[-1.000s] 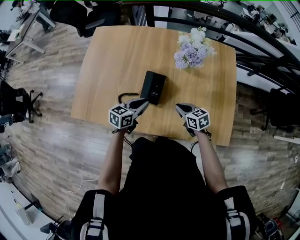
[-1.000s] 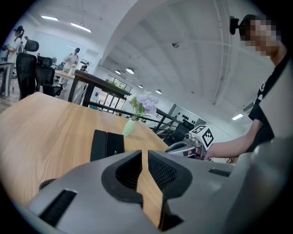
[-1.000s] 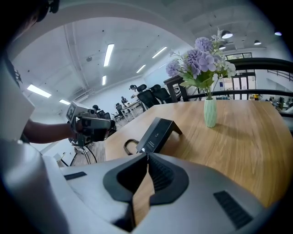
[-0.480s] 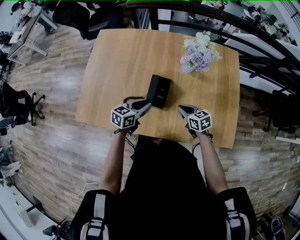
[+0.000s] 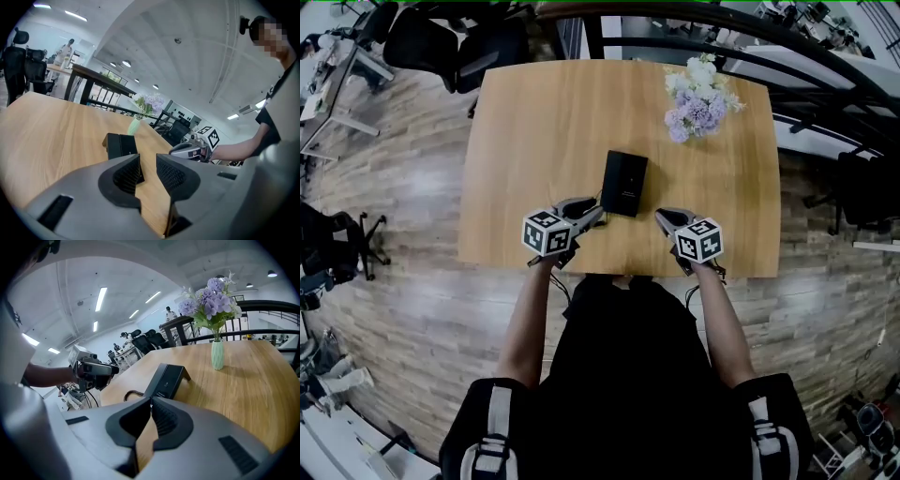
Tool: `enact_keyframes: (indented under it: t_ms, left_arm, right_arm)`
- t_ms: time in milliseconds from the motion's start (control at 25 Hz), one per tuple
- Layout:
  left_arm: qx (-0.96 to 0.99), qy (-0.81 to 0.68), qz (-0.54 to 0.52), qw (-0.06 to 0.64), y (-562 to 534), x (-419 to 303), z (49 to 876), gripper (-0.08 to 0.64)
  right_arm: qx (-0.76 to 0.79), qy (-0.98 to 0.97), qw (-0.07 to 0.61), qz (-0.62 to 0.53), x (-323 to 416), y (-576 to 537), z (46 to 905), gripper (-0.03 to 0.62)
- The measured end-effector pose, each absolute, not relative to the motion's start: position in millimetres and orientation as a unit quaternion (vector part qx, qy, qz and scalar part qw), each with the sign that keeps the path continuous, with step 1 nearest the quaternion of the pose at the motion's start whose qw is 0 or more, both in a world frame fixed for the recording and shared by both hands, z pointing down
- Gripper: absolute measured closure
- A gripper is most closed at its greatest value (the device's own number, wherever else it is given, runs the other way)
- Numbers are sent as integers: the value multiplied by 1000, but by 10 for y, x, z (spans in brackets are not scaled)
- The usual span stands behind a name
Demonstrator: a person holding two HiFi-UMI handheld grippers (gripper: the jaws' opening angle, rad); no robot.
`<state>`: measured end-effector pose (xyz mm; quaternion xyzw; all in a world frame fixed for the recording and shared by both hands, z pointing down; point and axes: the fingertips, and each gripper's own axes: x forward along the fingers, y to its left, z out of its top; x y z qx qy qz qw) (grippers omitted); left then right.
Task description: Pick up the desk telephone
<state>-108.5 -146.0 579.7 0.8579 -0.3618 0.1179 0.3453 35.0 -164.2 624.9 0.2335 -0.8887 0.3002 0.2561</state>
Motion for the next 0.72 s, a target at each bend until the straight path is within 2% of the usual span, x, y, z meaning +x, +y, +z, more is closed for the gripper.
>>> enact_keyframes:
  t_ms: [720]
  left_arm:
    - [895, -235, 160, 342, -1556, -1293, 6029, 434]
  right_arm:
    - [344, -852, 234, 316, 77, -1464, 6257, 566]
